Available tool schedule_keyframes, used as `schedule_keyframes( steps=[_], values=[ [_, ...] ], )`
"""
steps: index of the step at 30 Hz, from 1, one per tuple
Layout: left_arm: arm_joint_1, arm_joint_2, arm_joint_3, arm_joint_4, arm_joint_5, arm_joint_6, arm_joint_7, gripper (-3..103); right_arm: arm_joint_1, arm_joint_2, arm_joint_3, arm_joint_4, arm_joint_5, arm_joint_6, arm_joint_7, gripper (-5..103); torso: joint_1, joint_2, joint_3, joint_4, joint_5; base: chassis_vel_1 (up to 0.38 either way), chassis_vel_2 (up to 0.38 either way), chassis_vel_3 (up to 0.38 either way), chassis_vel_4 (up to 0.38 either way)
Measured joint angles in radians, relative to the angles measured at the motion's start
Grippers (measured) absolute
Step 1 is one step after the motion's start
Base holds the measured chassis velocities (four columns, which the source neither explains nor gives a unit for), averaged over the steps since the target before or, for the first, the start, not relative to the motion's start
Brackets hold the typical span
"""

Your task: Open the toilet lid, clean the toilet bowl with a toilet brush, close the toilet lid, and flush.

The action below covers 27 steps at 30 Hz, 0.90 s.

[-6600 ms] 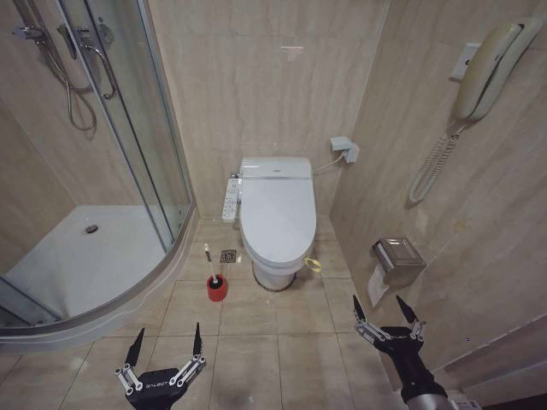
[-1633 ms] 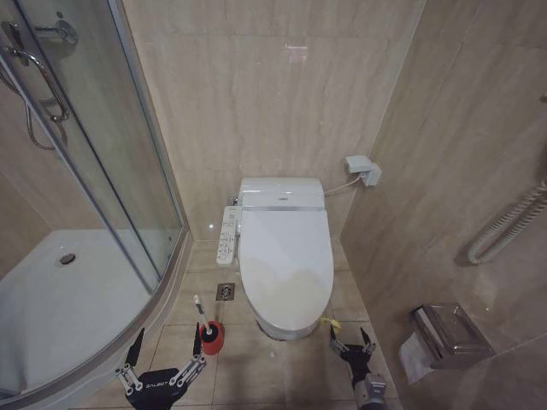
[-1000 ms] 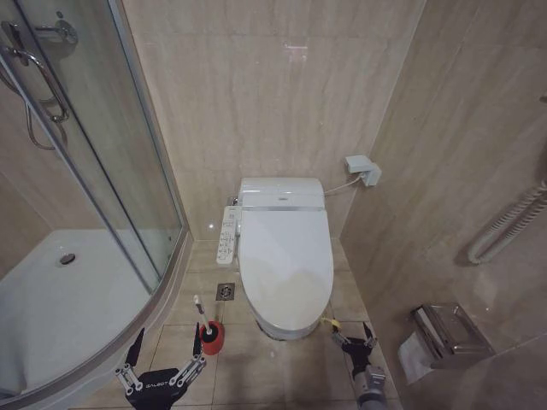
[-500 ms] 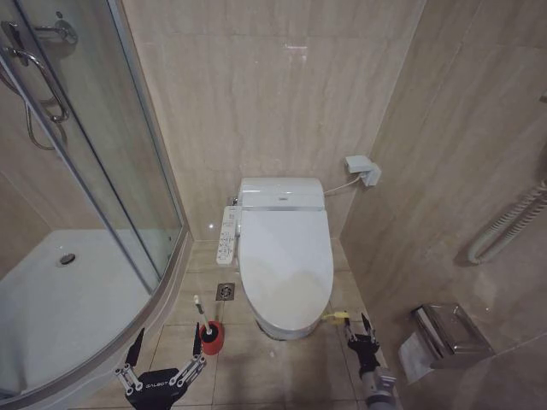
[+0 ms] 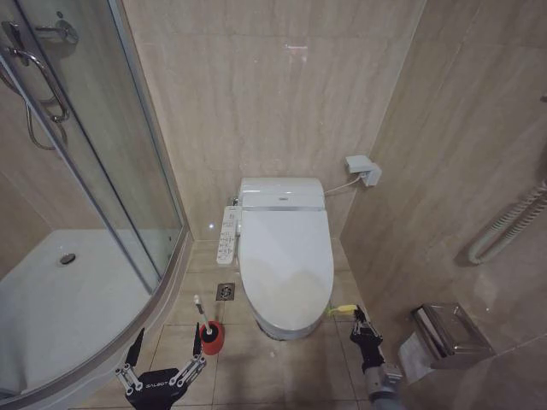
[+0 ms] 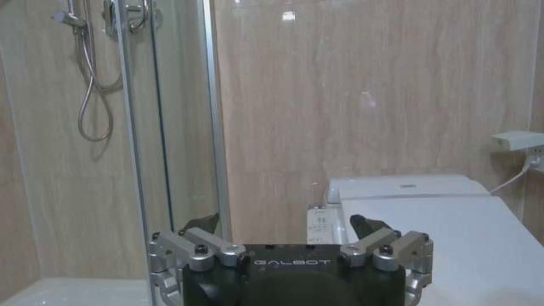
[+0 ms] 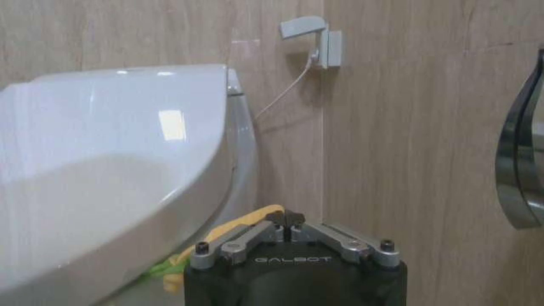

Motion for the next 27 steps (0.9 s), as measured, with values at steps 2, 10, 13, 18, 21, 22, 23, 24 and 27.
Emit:
schedule_keyframes(
  steps=[2,10,13,18,21,22,23,24,27],
  values=[
    [0.0,0.0,0.0,0.0,0.0,0.0,0.0,100,-0.004,-0.001,0.001,0.012,0.006,-0.001,0.001,0,0.0,0.0,0.0,0.0,0.0,0.0,0.0,0.0,0.0],
    [0.0,0.0,0.0,0.0,0.0,0.0,0.0,100,-0.037,0.002,0.016,0.141,0.034,-0.055,0.017,0,0.0,0.0,0.0,-0.0001,0.0002,0.0,0.0,0.0,0.0],
    [0.0,0.0,0.0,0.0,0.0,0.0,0.0,100,-0.041,0.002,0.02,0.193,0.032,-0.062,0.054,0,0.0,0.0,0.0,0.0001,0.0003,0.0,0.0,0.0,0.0],
    [0.0,0.0,0.0,0.0,0.0,0.0,0.0,100,-0.05,-0.026,0.031,0.313,0.046,-0.071,0.089,0,0.0,0.0,0.0,-0.0001,-0.0002,0.0,0.0,0.0,0.0],
    [0.0,0.0,0.0,0.0,0.0,0.0,0.0,100,-0.05,-0.046,0.034,0.363,0.061,-0.072,0.1,0,0.0,0.0,0.0,-0.0001,-0.0002,0.0,0.0,0.0,0.0],
    [0.0,0.0,0.0,0.0,0.0,0.0,0.0,100,-0.049,-0.056,0.036,0.39,0.069,-0.076,0.105,0,0.0,0.0,0.0,-0.0002,-0.0003,0.0,0.0,0.0,0.0],
    [0.0,0.0,0.0,0.0,0.0,0.0,0.0,100,-0.047,-0.064,0.037,0.411,0.076,-0.081,0.107,0,0.0,0.0,0.0,-0.0003,-0.0003,0.0,0.0,0.0,0.0],
    [0.0,0.0,0.0,0.0,0.0,0.0,0.0,100,-0.047,-0.064,0.037,0.411,0.076,-0.081,0.107,0,0.0,0.0,0.0,-0.0003,-0.0003,0.0,0.0,0.0,0.0],
    [0.0,0.0,0.0,0.0,0.0,0.0,0.0,100,-0.026,-0.087,0.036,0.456,0.092,-0.105,0.117,0,0.0,0.0,0.0,-0.0004,-0.0003,0.0,0.0,0.0,0.0]
  ],
)
